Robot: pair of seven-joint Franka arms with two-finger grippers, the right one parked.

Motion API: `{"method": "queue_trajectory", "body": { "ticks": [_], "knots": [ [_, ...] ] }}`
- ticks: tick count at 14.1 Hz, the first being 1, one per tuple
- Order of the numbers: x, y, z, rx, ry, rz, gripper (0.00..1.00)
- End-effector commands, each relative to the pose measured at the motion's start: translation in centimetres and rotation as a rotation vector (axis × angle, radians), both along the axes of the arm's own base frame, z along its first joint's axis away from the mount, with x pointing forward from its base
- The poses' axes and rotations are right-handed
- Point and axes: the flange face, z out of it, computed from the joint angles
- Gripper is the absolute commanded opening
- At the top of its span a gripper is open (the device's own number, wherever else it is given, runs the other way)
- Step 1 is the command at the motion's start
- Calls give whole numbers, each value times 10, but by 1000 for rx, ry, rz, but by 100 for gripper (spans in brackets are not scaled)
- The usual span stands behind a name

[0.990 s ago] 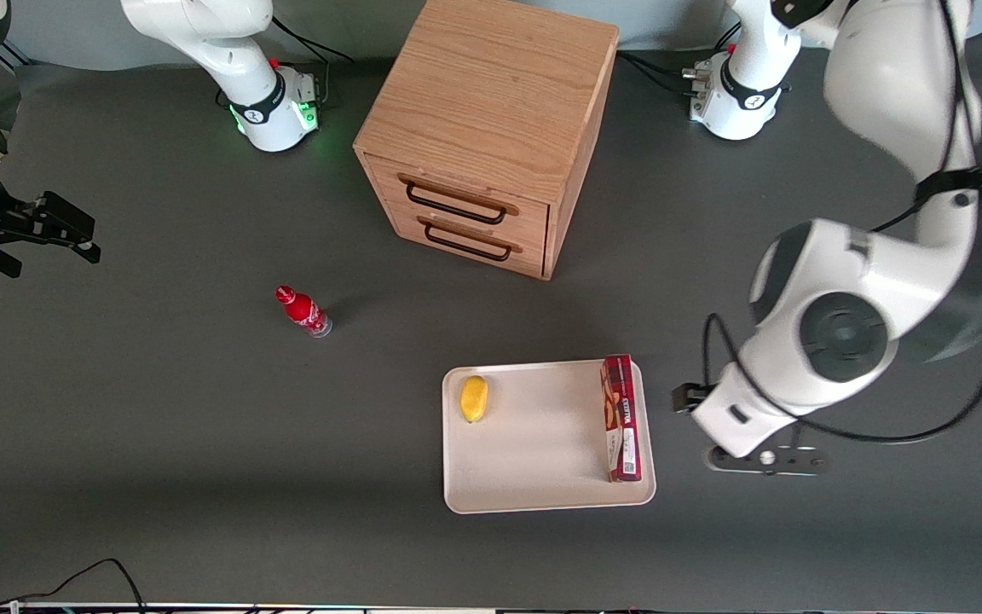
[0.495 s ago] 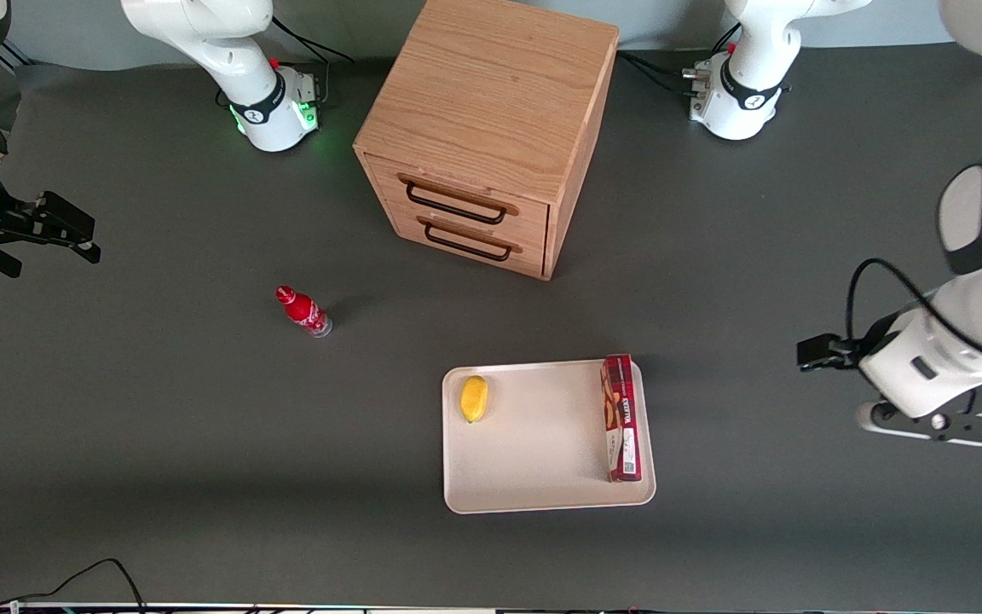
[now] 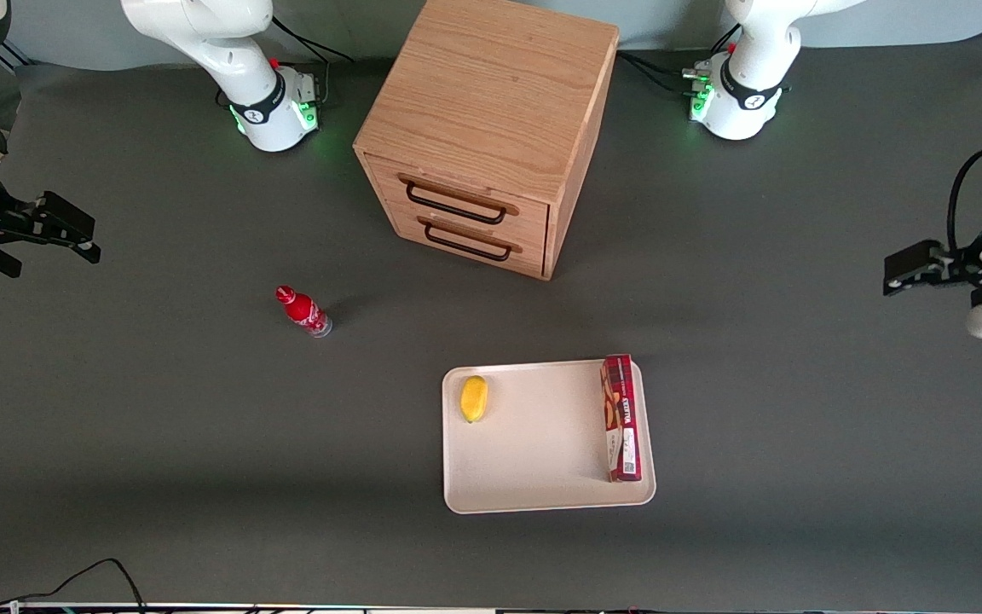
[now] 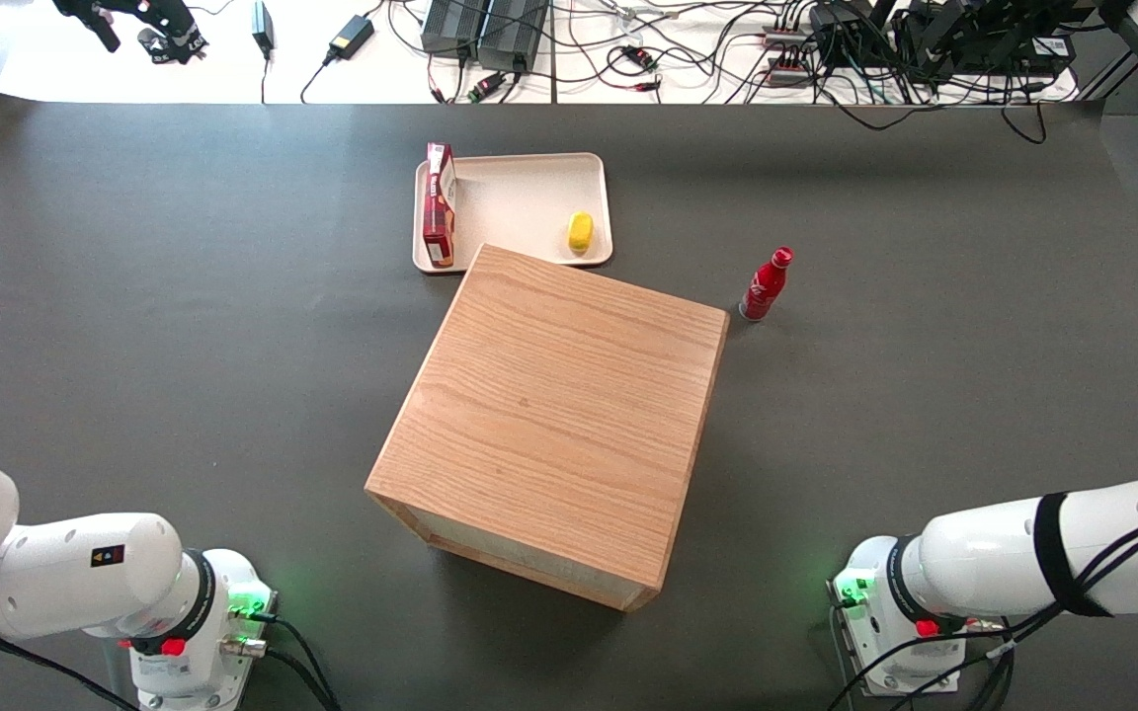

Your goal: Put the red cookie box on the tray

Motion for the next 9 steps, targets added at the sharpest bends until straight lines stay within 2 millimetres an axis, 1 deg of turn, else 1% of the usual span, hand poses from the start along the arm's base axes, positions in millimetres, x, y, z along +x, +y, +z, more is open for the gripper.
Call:
{"method": "queue_trajectory", "body": {
  "ticks": [1,3,7,9],
  "knots": [
    [-37,3,6,13,-32,-24,100],
    [-46,3,3,14,-71,-16,100],
    [-45,12,4,-7,-90,-3,100],
    [-43,11,10,-7,-95,-56,100]
  ]
}}
